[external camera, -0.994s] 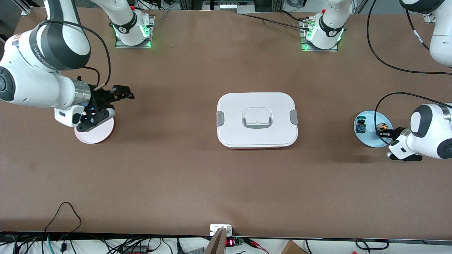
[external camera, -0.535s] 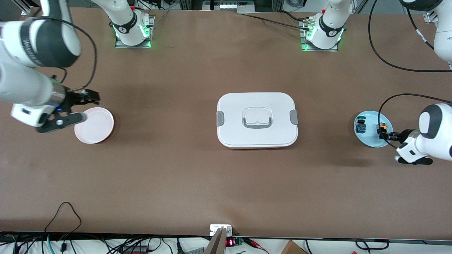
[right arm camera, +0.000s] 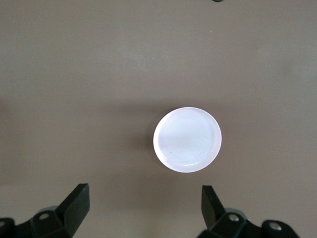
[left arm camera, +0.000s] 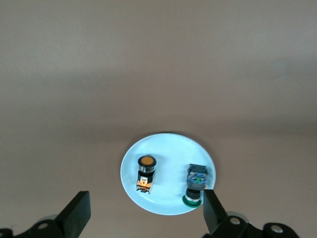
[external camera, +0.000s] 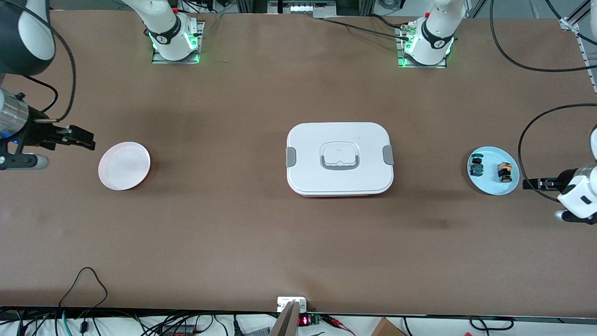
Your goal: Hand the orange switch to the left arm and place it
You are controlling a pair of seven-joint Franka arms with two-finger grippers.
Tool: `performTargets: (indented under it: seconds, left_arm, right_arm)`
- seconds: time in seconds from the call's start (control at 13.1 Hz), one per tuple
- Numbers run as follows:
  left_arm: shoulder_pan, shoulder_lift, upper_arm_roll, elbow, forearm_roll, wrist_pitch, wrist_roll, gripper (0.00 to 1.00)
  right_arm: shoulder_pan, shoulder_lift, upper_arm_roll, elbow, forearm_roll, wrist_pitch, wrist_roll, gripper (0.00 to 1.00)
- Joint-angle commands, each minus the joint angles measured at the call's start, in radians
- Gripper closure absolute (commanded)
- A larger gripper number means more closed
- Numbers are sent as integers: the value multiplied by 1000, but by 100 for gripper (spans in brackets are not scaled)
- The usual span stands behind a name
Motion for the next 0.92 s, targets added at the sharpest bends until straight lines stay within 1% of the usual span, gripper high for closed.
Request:
performTargets:
  seconds: [0.0, 0.15, 0.23, 0.38, 0.46, 0.61, 0.76, 0.84]
  left_arm:
    - [5, -48, -44, 26, -26, -66, 18, 0]
    - [4, -67, -67, 72, -67, -130, 13, 0]
    - [1, -67, -72, 93, -73, -153, 15, 0]
    - [-3, -67, -112, 140, -70, -207, 11, 0]
    - [-4, -69, -123, 141, -69, -221, 10, 0]
    - [-4, -98, -143, 141, -72, -226, 7, 0]
    - [-4, -118, -187, 141, -72, -226, 5, 0]
    - [-7, -136, -195, 140, -73, -226, 7, 0]
  right_arm:
    - [-9, -46, -17, -10, 23, -24, -13, 0]
    - [-6, -60, -17, -45, 23, -33, -4, 0]
    - [-6, -69, -17, -65, 23, -27, -4, 0]
    - [-6, -78, -17, -102, 21, -19, -5, 0]
    - [-6, -91, -17, -128, 18, 20, -5, 0]
    - [-2, -155, -15, -223, 12, 103, -7, 0]
    - [0, -178, -11, -217, 12, 75, -5, 0]
    - [-2, -180, -11, -187, 14, 20, -5, 0]
